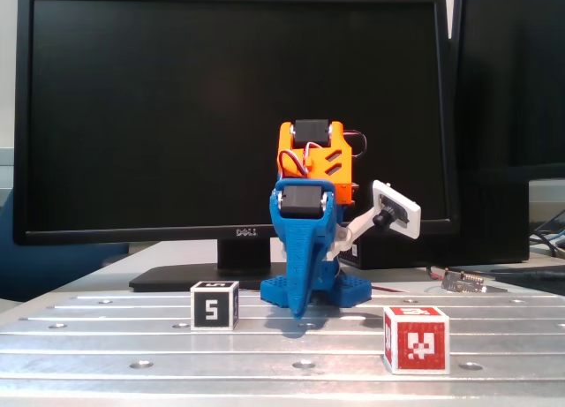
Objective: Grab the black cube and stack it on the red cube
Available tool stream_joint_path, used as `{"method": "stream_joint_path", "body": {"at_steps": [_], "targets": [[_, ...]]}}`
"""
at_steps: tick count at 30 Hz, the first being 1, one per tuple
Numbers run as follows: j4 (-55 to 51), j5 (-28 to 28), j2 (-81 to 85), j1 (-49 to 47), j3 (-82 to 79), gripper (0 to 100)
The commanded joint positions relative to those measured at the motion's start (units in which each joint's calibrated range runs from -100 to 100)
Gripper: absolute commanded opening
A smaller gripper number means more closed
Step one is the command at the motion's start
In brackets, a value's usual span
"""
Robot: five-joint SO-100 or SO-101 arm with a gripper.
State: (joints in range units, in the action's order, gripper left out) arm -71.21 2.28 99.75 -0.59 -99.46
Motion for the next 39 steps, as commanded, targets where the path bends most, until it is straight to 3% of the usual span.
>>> {"method": "stream_joint_path", "body": {"at_steps": [1, 29, 39], "targets": [[-0.66, -0.18, -0.67, -3.28, -0.09, 1], [-0.66, 0.14, -0.67, -3.28, -0.09, 1], [5.92, 0.19, -0.58, -3.21, -0.09, 1]]}}
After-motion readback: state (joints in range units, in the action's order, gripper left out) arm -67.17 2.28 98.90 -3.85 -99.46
